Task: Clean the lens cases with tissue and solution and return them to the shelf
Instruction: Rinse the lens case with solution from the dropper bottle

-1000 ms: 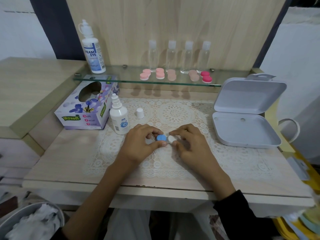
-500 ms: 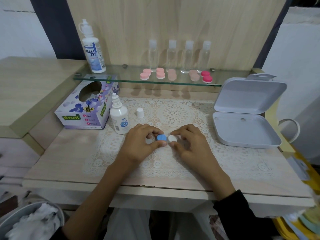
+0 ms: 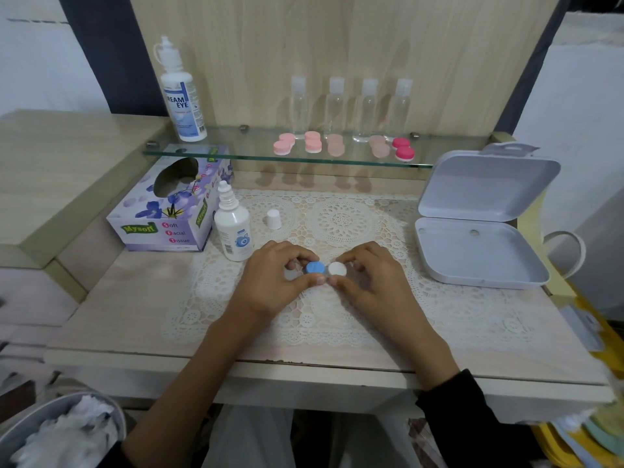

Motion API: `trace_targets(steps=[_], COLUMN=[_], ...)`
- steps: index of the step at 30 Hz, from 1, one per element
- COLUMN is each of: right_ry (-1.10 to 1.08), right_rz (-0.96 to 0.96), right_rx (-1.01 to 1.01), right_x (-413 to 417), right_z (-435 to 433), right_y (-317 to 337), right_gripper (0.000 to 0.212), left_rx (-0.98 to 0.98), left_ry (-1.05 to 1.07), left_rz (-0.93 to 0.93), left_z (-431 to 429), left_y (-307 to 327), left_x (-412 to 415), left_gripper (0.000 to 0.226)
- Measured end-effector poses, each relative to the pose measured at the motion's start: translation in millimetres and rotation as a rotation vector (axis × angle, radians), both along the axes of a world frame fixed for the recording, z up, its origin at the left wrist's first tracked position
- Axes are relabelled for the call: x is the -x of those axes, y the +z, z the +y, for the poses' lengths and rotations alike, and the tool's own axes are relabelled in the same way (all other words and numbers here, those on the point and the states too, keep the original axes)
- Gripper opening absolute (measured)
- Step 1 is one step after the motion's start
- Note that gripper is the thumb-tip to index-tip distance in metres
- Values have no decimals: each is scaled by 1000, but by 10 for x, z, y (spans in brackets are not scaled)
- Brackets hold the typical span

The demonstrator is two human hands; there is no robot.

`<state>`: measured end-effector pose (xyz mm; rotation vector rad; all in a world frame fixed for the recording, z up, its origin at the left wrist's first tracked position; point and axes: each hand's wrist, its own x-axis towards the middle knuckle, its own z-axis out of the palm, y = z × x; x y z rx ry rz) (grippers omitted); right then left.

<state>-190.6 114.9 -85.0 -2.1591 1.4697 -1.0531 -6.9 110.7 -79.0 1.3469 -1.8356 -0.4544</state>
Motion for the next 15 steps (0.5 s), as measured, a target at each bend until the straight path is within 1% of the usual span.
trace_targets(steps=[5, 9, 15], right_ry=[5, 10, 15], right_rz=[2, 18, 47], right_rx=[8, 9, 27], right_x=[-11, 0, 7], right_z=[15, -3, -18], right_y=[1, -14, -36], right_gripper=[35, 24, 24], left_rx=[-8, -10, -6], left_ry=[3, 2, 2], left_rz=[2, 2, -3], left_z=[-4, -5, 0], left_y=[-2, -1, 5], left_x=[-1, 0, -1], left_gripper=[29, 29, 29])
